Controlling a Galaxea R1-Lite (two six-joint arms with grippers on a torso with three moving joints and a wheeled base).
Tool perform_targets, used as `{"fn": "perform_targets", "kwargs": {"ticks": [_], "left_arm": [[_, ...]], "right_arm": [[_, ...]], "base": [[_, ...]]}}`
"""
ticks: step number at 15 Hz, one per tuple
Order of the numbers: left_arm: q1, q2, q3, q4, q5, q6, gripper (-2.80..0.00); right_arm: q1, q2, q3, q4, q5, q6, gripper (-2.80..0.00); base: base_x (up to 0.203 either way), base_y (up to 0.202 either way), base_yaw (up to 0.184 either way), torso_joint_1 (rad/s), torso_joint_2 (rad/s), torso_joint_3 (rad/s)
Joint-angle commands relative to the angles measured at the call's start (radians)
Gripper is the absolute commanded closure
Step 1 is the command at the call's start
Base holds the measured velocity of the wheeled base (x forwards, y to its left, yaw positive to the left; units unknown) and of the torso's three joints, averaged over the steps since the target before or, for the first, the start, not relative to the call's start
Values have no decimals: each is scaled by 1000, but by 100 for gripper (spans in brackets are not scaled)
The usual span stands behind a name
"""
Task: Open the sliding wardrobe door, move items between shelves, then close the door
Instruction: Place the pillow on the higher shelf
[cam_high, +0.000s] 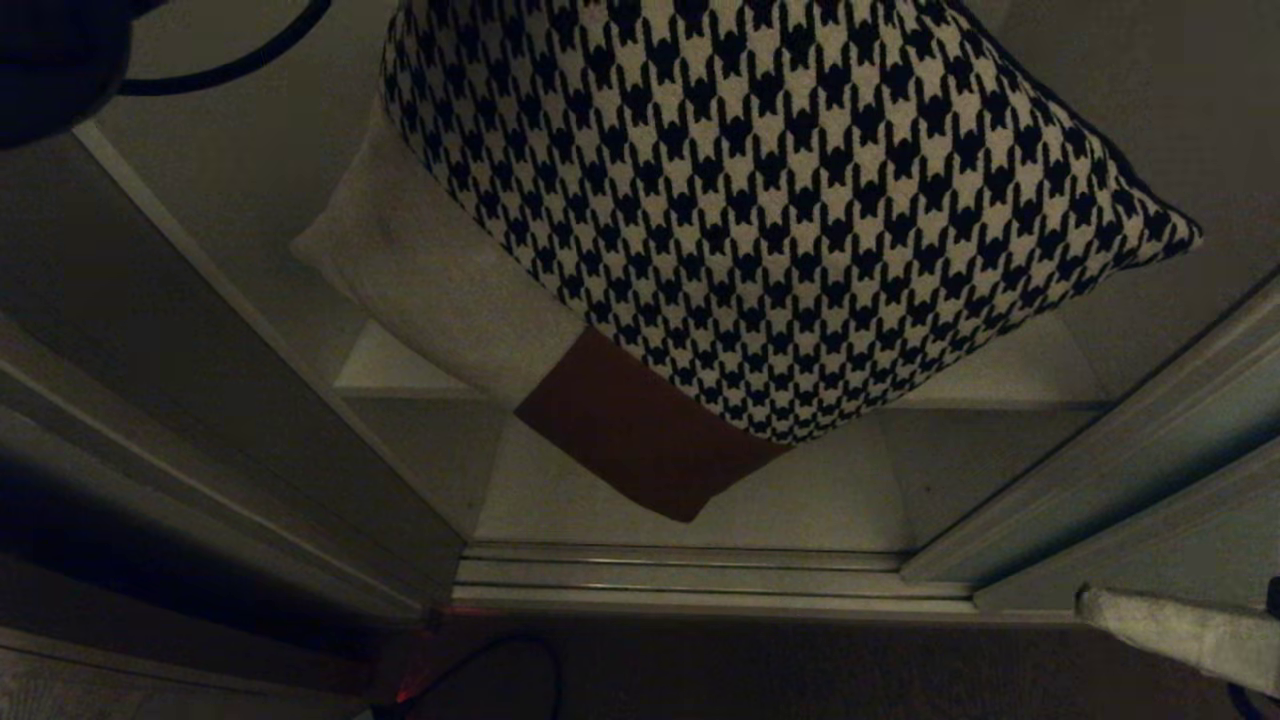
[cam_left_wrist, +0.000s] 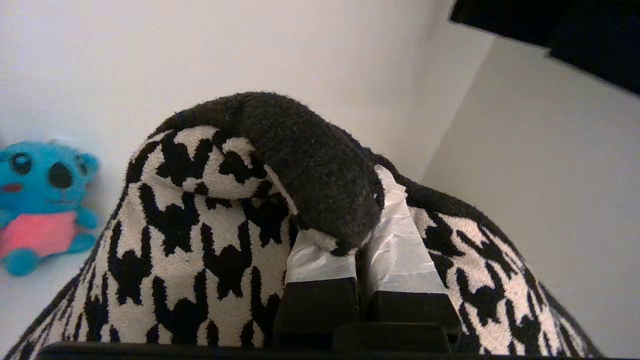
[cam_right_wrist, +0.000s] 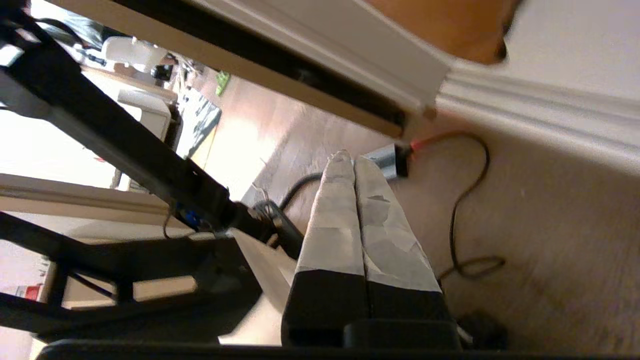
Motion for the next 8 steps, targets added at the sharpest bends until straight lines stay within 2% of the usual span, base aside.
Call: {"fn": "perform_targets", "kwargs": {"ticks": [1,3,4,5,7,8], "left_arm": [[9,14,0,6,5,0,0],[28,42,0,2,7,-1,0],[51,65,-1,1,7,-2,0],[53,66,0,4,7,-3,0],[53,65,-1,9,8,-3,0],[55,66,0,9,8,-3,0]], "right_arm": [[5,-2,-37,-3,0,2,0],[15,10,-74,9,-1,1,0],[32,23,-140,23,-1,-7,0],[61,42,-192,42,-1,-27,0],[130,97,-227,76,-9,-104,0],[144,112,-235,78,-20,-116,0]], "base": [[0,0,0,0,0,0],[0,0,0,0,0,0],[0,0,0,0,0,0],[0,0,0,0,0,0],[0,0,0,0,0,0],[0,0,0,0,0,0]]}}
